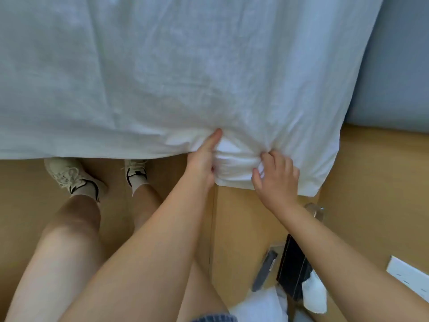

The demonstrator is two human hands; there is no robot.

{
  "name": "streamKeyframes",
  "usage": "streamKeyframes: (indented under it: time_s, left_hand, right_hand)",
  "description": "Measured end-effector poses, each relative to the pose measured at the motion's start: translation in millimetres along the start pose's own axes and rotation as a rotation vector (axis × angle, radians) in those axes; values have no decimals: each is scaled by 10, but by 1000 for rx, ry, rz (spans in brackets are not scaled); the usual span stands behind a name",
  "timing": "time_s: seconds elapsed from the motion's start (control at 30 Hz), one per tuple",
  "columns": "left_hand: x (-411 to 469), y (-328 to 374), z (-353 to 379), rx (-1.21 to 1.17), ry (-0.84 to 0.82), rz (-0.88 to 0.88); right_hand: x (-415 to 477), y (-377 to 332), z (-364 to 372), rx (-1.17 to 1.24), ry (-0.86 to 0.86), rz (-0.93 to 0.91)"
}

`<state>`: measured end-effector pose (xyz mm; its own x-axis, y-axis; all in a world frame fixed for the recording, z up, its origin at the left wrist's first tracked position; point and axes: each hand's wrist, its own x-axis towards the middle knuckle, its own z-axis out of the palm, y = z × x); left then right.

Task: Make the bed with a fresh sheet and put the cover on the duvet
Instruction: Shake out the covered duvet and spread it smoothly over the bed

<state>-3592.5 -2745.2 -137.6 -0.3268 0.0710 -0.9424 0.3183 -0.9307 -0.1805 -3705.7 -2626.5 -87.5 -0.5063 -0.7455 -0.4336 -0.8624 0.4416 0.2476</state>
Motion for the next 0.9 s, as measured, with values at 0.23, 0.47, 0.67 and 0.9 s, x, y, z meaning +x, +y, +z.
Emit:
streamKeyframes:
  time_s: [0.23, 0.47, 0.67, 0.9]
  left_hand:
    - [-139, 25, 367, 64, 85, 217]
    - [-469, -162, 487, 1001, 198, 313]
    - [130, -103, 780, 2213, -23, 604]
    - [669, -69, 827, 2372, 125, 167]
  right_hand:
    - [453, 397, 252, 246, -106, 288]
    - [1344, 526, 272, 430, -141, 321]
    - [1126, 680, 169, 414, -67, 365]
    - [1478, 742, 343, 300, -628, 219]
